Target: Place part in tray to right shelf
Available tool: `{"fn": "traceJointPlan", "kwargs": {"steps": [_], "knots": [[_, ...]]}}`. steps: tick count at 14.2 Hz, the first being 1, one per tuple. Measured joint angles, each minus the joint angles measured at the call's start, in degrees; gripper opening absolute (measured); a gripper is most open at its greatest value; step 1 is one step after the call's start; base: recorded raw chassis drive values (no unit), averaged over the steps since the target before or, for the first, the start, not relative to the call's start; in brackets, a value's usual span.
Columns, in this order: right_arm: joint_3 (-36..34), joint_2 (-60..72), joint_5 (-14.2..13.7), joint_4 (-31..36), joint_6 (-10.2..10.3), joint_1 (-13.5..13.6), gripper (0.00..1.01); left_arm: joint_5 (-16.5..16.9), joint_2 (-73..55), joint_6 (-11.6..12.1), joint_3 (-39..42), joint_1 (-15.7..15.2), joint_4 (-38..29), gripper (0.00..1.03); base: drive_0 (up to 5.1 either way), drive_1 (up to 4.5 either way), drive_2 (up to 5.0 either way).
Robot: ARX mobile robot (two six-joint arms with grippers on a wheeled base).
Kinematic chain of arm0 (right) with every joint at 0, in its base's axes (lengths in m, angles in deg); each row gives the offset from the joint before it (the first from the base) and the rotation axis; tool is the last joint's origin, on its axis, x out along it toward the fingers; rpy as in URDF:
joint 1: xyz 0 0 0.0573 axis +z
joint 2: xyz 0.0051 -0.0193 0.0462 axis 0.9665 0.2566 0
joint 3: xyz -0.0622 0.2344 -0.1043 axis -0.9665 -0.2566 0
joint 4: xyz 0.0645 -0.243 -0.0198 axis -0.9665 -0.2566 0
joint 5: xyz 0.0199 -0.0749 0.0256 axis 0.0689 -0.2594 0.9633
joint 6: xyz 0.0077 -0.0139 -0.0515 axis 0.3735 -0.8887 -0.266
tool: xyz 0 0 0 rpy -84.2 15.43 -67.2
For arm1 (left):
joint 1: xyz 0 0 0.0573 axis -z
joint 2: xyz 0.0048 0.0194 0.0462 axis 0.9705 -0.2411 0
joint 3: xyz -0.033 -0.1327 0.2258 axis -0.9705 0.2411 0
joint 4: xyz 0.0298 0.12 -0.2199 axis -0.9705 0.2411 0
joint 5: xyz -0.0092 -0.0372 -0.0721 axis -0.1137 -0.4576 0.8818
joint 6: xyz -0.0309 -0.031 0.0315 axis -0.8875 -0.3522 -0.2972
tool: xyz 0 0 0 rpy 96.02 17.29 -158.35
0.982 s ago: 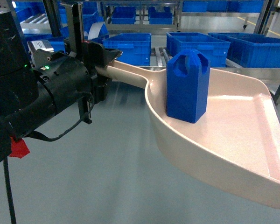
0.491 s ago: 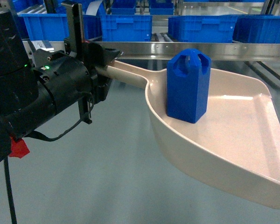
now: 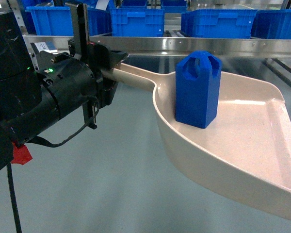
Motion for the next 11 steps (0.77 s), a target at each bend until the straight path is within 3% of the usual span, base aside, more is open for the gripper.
{"fn": "traceJointPlan", "kwargs": {"steps": [6,11], "knots": [[0.00,0.00,0.02,0.07,0.00,0.00,0.98,0.00,0.00,-0.09,0.00,0.00,-0.11,0.13,4.3,-0.43,-4.3],[0.00,0.00,0.00,-0.07,0.00,0.00,0.98,0.04,0.00,0.07,0.00,0.11,0.11,0.13,3.3,1.51,-4.8]]}}
